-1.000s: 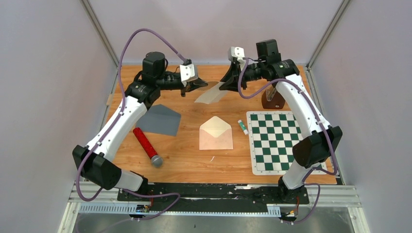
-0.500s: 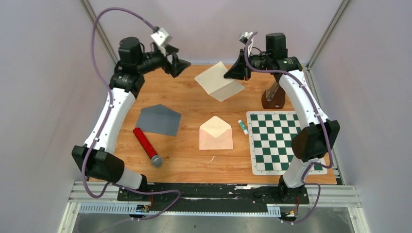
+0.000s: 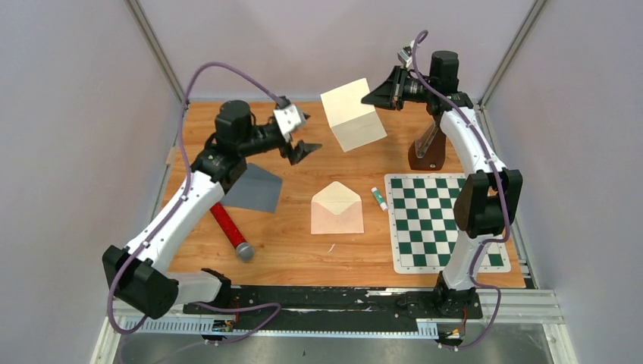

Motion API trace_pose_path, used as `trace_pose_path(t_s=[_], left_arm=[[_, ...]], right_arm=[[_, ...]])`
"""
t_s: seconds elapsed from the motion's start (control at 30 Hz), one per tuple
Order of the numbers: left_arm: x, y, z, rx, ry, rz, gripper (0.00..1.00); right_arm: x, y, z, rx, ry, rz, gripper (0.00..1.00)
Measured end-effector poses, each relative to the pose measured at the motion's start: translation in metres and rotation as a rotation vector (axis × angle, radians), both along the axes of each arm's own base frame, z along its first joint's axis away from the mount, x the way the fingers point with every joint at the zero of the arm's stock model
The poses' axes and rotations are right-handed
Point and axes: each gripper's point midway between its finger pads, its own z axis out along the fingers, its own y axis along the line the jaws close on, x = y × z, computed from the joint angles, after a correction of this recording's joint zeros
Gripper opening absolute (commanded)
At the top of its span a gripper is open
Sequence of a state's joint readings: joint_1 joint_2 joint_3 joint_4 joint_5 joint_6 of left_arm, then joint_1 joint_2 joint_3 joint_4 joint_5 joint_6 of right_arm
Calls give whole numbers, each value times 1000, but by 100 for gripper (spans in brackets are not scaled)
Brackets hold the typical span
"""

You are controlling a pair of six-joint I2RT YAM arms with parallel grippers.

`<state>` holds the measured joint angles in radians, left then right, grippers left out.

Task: Place the letter into the envelope and seal it
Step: Fold the letter.

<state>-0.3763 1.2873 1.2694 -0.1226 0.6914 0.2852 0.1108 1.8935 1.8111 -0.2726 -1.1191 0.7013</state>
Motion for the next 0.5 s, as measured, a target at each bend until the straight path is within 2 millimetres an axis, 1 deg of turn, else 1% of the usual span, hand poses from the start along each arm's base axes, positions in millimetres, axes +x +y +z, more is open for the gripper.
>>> trace_pose_path(t_s=[0.07,0.1,0.13,0.2,0.27,0.33,0.5], left_arm=[[-18,-22,-2,69,-125,-68,84],[-24,-31,-2,96,-189,-97,85],[-25,-37,-1,121,-254,-109,85],[-19,-43,0,156,-372,-100,83],[-12,-48,-4,192,-457,-90,80],[-3,-55,-9,227,-513,-84,77],[12,-86,-30,289,-595,-84,72]], right_arm=[[2,0,2,16,53,-21,0],[2,0,3,23,80,-30,0],[3,1,4,30,104,-36,0],[5,1,5,45,148,-44,0],[5,0,4,56,205,-52,0],[5,-1,4,66,241,-59,0],[4,-2,1,80,300,-65,0]])
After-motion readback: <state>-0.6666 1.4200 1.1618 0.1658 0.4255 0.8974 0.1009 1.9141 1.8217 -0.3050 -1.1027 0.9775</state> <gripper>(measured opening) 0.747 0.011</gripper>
